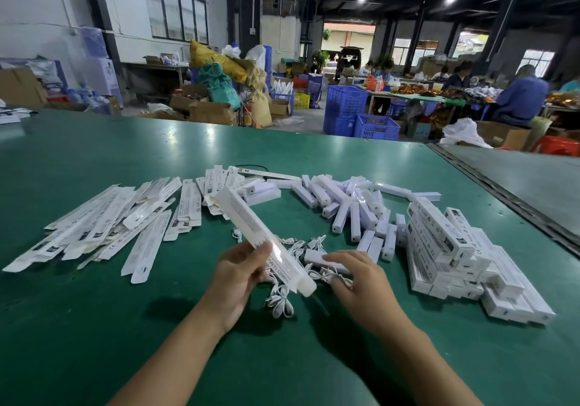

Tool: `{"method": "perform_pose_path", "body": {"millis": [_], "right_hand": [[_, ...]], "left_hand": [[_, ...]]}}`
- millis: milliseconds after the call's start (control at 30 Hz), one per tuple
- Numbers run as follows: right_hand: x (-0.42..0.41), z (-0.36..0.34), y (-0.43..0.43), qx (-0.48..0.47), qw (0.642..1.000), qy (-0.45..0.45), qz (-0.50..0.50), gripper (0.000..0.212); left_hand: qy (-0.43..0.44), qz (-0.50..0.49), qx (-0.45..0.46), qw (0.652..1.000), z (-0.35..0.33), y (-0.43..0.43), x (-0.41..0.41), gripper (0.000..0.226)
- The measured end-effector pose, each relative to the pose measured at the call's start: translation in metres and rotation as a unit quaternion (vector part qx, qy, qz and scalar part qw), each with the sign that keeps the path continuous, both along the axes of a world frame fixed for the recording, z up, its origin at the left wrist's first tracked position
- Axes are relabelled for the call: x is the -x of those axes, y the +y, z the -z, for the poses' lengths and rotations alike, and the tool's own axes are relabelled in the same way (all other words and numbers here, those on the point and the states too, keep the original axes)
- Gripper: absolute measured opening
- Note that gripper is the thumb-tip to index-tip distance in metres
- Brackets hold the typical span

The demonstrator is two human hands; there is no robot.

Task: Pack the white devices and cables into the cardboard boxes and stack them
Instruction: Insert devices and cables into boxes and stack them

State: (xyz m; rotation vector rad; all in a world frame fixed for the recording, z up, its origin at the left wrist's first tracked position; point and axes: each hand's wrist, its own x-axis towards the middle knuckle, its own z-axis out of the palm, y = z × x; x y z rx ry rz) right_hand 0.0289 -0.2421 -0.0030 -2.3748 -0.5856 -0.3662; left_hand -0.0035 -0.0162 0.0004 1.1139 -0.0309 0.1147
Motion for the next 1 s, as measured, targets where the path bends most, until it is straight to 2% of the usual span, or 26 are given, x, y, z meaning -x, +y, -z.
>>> {"method": "perform_pose_path", "body": {"millis": [100, 167, 233, 400, 467, 500, 600, 700, 767, 1000], "right_hand": [[-0.011, 0.007, -0.008, 0.122, 0.988, 0.012, 0.094, 0.042], [-0.015, 0.01, -0.01, 0.159, 0.98, 0.03, 0.114, 0.043], [-0.018, 0.011, -0.011, 0.163, 0.978, 0.041, 0.125, 0.038], [-0.014, 0.005, -0.008, 0.096, 0.983, 0.002, 0.158, 0.024], [-0.01, 0.003, -0.006, 0.026, 0.985, -0.037, 0.168, 0.02], [-0.007, 0.001, -0.005, -0.04, 0.984, -0.037, 0.171, 0.018], [0.0, -0.004, 0.0, -0.263, 0.953, 0.023, 0.147, 0.008], [0.005, -0.007, 0.002, -0.368, 0.925, 0.08, 0.047, 0.016], [0.008, -0.007, 0.003, -0.352, 0.932, 0.083, 0.008, 0.022], [0.011, -0.005, 0.009, -0.216, 0.975, -0.046, -0.032, 0.027]], "left_hand": [[0.01, -0.037, 0.03, 0.999, -0.003, 0.0, 0.0, 0.063], [0.02, -0.05, 0.048, 0.997, -0.005, 0.0, 0.001, 0.045], [0.028, -0.054, 0.076, 0.995, -0.008, 0.001, 0.002, 0.019], [0.055, -0.089, 0.097, 0.99, -0.007, 0.007, -0.001, 0.024], [0.061, -0.107, 0.103, 0.987, -0.007, 0.009, -0.004, 0.021], [0.061, -0.113, 0.108, 0.986, -0.006, 0.009, -0.005, 0.02], [0.061, -0.129, 0.127, 0.982, -0.004, 0.011, -0.007, 0.02], [0.066, -0.137, 0.148, 0.977, -0.003, 0.013, -0.007, 0.023], [0.07, -0.14, 0.155, 0.976, -0.003, 0.014, -0.007, 0.025], [0.072, -0.152, 0.162, 0.972, -0.001, 0.014, -0.009, 0.028]]}}
